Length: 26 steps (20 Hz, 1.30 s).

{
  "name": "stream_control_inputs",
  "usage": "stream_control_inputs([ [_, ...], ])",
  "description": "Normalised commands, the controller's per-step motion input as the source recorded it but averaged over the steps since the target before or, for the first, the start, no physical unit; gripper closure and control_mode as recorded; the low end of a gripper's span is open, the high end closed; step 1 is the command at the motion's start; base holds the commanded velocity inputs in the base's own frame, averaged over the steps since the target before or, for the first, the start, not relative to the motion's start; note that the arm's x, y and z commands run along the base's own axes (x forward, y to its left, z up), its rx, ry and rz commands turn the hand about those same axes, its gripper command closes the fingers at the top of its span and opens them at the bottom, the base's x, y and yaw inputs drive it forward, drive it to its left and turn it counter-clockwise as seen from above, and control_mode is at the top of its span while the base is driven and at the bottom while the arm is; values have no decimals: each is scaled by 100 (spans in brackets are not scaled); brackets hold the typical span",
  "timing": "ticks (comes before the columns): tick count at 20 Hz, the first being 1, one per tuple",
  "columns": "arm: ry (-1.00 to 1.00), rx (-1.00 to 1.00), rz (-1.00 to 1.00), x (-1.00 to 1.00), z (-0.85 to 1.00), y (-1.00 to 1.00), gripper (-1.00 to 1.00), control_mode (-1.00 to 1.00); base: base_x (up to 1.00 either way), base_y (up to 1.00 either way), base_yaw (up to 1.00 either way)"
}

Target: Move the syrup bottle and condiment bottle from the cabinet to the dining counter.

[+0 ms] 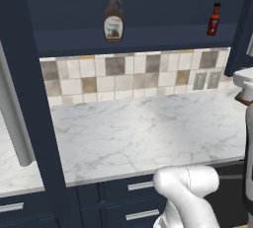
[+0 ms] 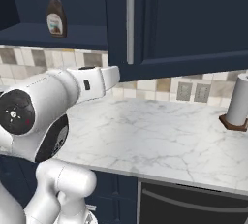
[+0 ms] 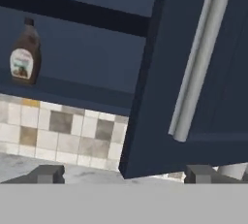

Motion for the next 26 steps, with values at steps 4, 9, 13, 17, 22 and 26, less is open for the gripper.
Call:
stream_control_inputs([
  [4,0,-28,-34,66,-13,75,-100,-100,0,0,0],
  [9,10,-15,-39,99,3,36,-100,-100,0,0,0],
  [13,15,-18,-44,100,0,5,-100,-100,0,0,0],
  [17,4,-15,-47,95,0,0,-100,-100,0,0,0],
  [22,8,-10,-48,35,1,-18,-100,-100,0,0,0],
  [26,13,-2,-41,0,13,-56,-100,-100,0,0,0],
])
